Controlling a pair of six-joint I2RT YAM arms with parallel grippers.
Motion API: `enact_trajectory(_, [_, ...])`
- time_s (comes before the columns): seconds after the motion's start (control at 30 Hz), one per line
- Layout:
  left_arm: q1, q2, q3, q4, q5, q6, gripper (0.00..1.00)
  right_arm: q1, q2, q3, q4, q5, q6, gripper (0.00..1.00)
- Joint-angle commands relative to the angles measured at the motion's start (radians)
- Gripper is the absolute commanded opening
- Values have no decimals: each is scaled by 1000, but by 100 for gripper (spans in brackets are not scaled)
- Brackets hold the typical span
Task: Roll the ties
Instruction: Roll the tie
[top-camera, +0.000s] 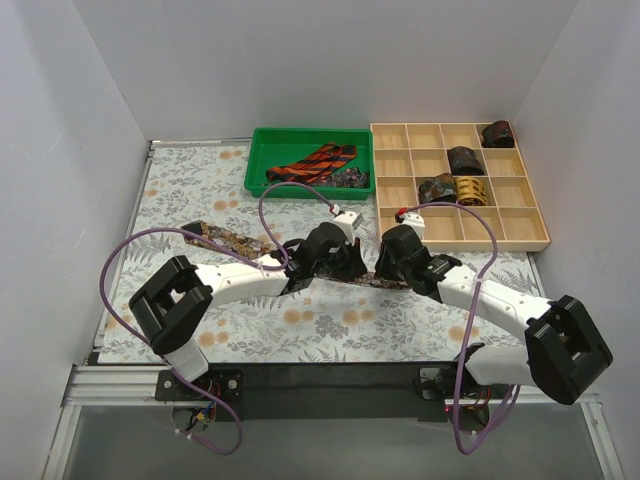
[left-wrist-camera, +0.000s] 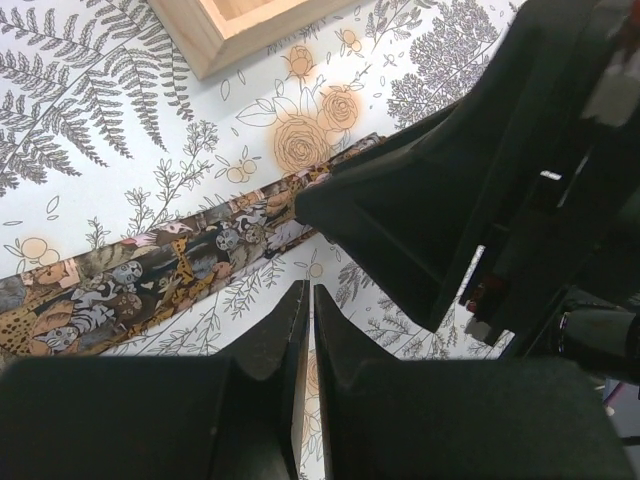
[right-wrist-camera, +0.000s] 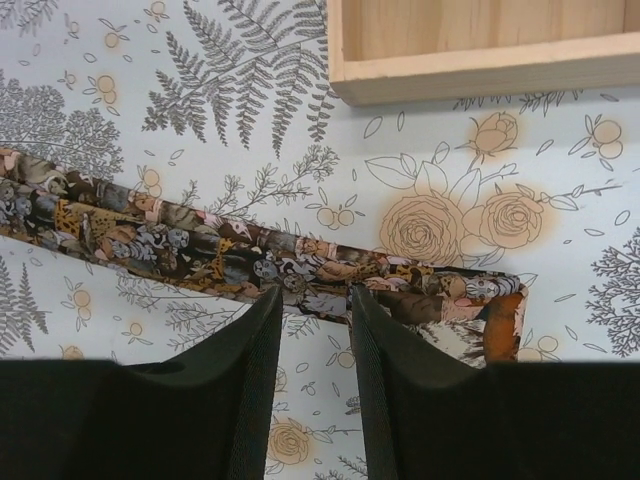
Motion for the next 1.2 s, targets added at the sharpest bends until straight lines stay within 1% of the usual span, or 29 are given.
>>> enact_trajectory(0.0, [-8,-3,40,-18,17,13,8,-7,-62,63,-10,61,-83,35])
enact_trajectory(0.03, [-9,0,45,-18,22,13,9,-8,-85,64,-37,95,-86,35])
enact_trajectory(0.1, [-19,12,62,-18,34,16,10,-48,-121,44,-57,98,-115,35])
enact_trajectory(0.23, [-32,60,95,-18,72,13,14,-114,-167,2,-91,23,-137,34])
enact_trajectory(0.27, [-35,72,105,-21,78,18,15,-126,-171,-8,-91,-1,-146,31])
enact_trajectory(0.3, [-41,98,124,-22,84,19,15,-152,-173,-21,-91,-26,-154,22])
enact_trajectory(0.33, [-43,110,132,-30,87,22,15,-160,-171,-24,-91,-64,-166,19])
enact_trajectory(0.43, [-49,164,177,-60,115,36,14,-171,-167,-27,-88,-112,-183,15])
enact_trajectory(0.47, [-54,186,195,-74,126,45,12,-174,-162,-25,-88,-130,-187,13])
enact_trajectory(0.53, [-61,201,206,-87,124,53,10,-177,-158,-28,-88,-149,-192,12])
enact_trajectory(0.63, [-66,216,214,-93,121,62,9,-182,-127,-32,-85,-182,-194,8])
enact_trajectory(0.73, [-68,232,227,-93,118,73,9,-188,-92,-35,-87,-219,-188,5])
enact_trajectory(0.77, [-69,241,239,-120,118,76,9,-189,-86,-35,-85,-222,-184,5])
enact_trajectory(0.93, [-71,266,261,-128,109,84,8,-203,-56,-55,-78,-224,-178,4])
enact_trajectory(1.17, [-72,299,275,-133,111,84,8,-234,2,-105,16,-247,-138,2])
